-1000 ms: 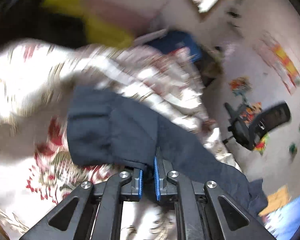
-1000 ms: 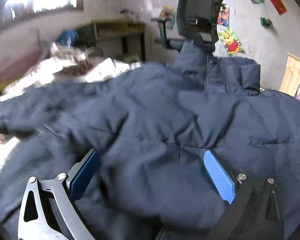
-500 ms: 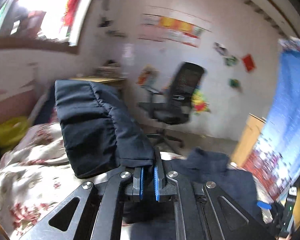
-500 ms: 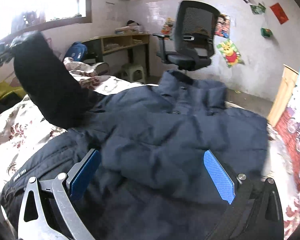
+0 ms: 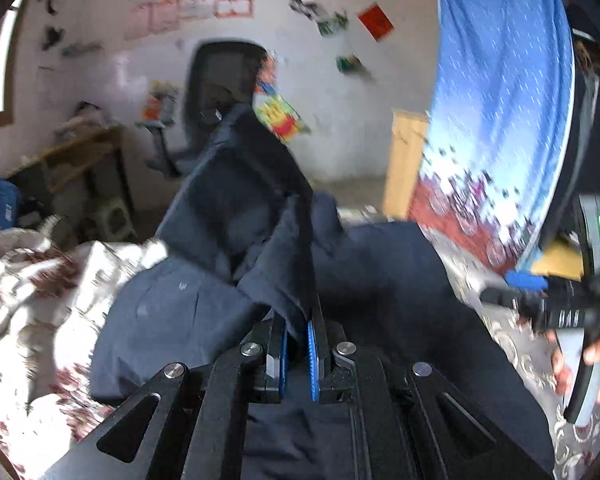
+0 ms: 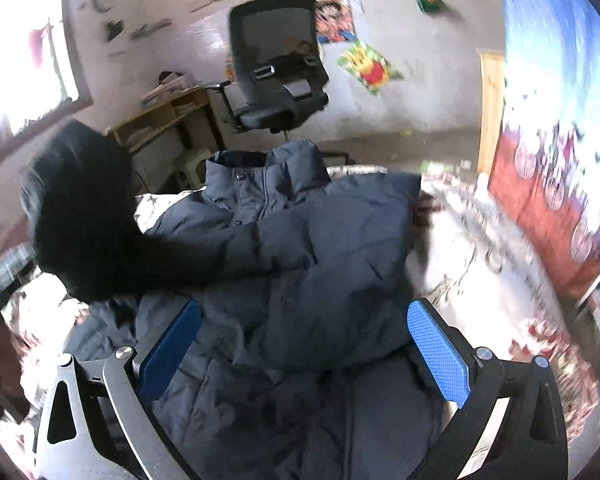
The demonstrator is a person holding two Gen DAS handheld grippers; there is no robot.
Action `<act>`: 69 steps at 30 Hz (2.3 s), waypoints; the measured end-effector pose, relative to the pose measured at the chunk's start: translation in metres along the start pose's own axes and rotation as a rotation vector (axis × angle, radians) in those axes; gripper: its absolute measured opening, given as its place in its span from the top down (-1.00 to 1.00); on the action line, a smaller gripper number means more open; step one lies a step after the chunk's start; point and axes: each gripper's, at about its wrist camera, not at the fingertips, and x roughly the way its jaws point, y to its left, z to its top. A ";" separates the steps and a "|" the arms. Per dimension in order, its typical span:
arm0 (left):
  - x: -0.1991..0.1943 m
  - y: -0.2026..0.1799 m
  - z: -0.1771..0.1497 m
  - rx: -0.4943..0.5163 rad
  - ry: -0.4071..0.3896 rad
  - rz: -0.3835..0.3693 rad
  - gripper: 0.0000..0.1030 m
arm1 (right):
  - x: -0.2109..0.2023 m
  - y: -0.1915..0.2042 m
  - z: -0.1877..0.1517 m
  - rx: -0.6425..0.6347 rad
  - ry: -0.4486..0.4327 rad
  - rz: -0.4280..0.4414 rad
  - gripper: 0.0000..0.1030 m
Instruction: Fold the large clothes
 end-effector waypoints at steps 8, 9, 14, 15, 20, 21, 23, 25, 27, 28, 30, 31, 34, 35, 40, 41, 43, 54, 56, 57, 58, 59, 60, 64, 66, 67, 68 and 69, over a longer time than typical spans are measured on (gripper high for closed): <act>0.053 -0.030 -0.050 0.051 0.180 -0.034 0.85 | 0.032 -0.021 -0.013 0.200 0.073 0.193 -0.98; 0.054 -0.031 -0.053 0.047 0.192 -0.035 0.84 | 0.040 -0.023 -0.015 0.229 0.098 0.219 -0.98; 0.059 -0.030 -0.069 -0.002 0.265 -0.125 0.41 | 0.074 -0.023 -0.033 0.382 0.199 0.359 -0.98; 0.059 -0.031 -0.072 -0.004 0.276 -0.145 0.16 | 0.082 -0.023 -0.037 0.411 0.219 0.387 -0.98; 0.038 -0.038 -0.079 0.008 0.241 -0.178 -0.49 | 0.113 -0.016 -0.062 0.486 0.306 0.380 -0.98; 0.034 -0.037 -0.080 0.008 0.239 -0.183 -0.49 | 0.118 -0.014 -0.067 0.493 0.323 0.358 -0.98; 0.026 -0.035 -0.080 -0.005 0.232 -0.174 -0.49 | 0.130 -0.012 -0.082 0.518 0.370 0.302 -0.98; 0.017 -0.027 -0.079 -0.034 0.223 -0.155 -0.49 | 0.135 -0.010 -0.094 0.537 0.397 0.287 -0.98; 0.011 -0.015 -0.076 -0.075 0.205 -0.122 -0.50 | 0.136 -0.005 -0.097 0.530 0.399 0.275 -0.98; 0.009 -0.009 -0.074 -0.097 0.200 -0.094 -0.55 | 0.137 0.000 -0.096 0.520 0.400 0.276 -0.98; 0.006 0.006 -0.071 -0.157 0.198 -0.018 -0.63 | 0.135 0.008 -0.092 0.508 0.395 0.285 -0.95; 0.004 0.013 -0.070 -0.184 0.196 0.005 -0.64 | 0.135 0.013 -0.088 0.501 0.385 0.284 -0.90; -0.001 0.037 -0.068 -0.254 0.197 0.081 -0.64 | 0.133 0.024 -0.078 0.485 0.391 0.268 -0.28; -0.004 0.047 -0.066 -0.277 0.193 0.128 -0.64 | 0.134 0.025 -0.076 0.483 0.401 0.246 -0.03; -0.009 0.087 -0.063 -0.342 0.196 0.237 -0.64 | 0.118 0.026 -0.074 0.438 0.382 0.149 0.85; -0.011 0.097 -0.063 -0.362 0.188 0.250 -0.64 | 0.107 0.028 -0.066 0.414 0.346 0.147 0.90; -0.015 0.109 -0.064 -0.386 0.173 0.268 -0.64 | 0.087 0.029 -0.052 0.348 0.287 0.132 0.92; -0.009 0.129 -0.061 -0.367 0.167 0.301 -0.64 | 0.041 0.020 0.042 0.196 0.022 -0.067 0.93; -0.002 0.127 -0.058 -0.344 0.175 0.305 -0.64 | 0.053 0.014 0.033 0.165 0.043 -0.101 0.93; 0.003 0.125 -0.056 -0.333 0.179 0.303 -0.64 | 0.061 0.015 0.029 0.129 0.057 -0.126 0.92; 0.008 0.125 -0.054 -0.322 0.181 0.302 -0.64 | 0.068 0.016 0.023 0.096 0.073 -0.147 0.92; 0.011 0.124 -0.053 -0.314 0.179 0.300 -0.64 | 0.074 0.017 0.021 0.078 0.089 -0.159 0.91; 0.016 0.123 -0.050 -0.303 0.171 0.292 -0.64 | 0.082 0.016 0.018 0.063 0.116 -0.185 0.90; 0.034 0.111 -0.039 -0.227 0.142 0.256 -0.64 | 0.088 0.021 0.018 0.004 0.108 -0.252 0.64; 0.046 0.103 -0.034 -0.183 0.137 0.246 -0.64 | 0.085 0.029 0.020 -0.040 0.059 -0.251 -0.14; 0.053 0.099 -0.032 -0.169 0.137 0.241 -0.64 | 0.083 0.036 0.022 -0.066 0.022 -0.245 -0.25; 0.059 0.097 -0.031 -0.165 0.138 0.235 -0.64 | 0.083 0.042 0.023 -0.093 0.001 -0.232 -0.26; 0.066 0.094 -0.030 -0.167 0.142 0.225 -0.64 | 0.086 0.049 0.023 -0.124 -0.004 -0.216 -0.26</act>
